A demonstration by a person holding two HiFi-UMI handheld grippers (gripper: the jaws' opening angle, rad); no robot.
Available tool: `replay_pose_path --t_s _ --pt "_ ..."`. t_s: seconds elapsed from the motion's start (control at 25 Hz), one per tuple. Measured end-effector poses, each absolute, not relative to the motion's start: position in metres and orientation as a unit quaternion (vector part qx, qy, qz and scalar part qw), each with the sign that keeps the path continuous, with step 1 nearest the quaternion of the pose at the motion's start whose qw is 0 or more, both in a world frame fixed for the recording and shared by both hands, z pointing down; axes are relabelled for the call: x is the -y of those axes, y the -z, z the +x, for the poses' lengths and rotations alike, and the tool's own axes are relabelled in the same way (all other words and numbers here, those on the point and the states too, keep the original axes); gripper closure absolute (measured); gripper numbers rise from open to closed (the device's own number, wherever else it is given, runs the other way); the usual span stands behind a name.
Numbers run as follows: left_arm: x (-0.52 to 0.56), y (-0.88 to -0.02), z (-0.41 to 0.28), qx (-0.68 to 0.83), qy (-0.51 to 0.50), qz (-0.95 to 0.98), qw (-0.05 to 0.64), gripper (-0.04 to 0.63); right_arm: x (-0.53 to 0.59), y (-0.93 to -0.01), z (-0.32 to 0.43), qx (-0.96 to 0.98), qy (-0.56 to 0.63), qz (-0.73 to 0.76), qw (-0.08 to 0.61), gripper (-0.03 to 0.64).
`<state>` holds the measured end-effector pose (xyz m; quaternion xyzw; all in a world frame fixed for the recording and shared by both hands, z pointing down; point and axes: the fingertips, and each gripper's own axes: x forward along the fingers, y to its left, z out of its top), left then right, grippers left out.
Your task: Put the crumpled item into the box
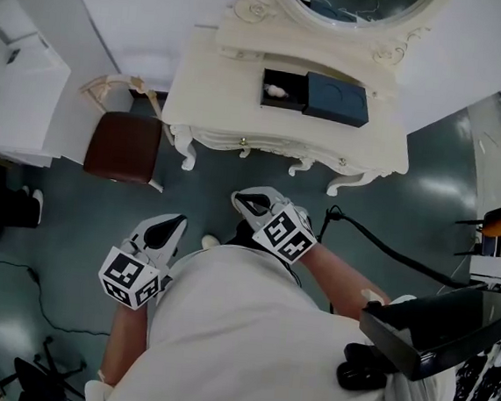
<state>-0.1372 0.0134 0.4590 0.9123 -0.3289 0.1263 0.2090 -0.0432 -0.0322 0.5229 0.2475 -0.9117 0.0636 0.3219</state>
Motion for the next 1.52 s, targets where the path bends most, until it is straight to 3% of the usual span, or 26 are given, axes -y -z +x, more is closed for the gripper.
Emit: replay_pose_path --t_s 1.52 --pt "-0.0089 -0.4654 -0.1322 0.324 -0.131 0.911 0.218 0.594 0.035 -0.5225 -0.0467 0.915 -0.051 0.235 0.325 0.617"
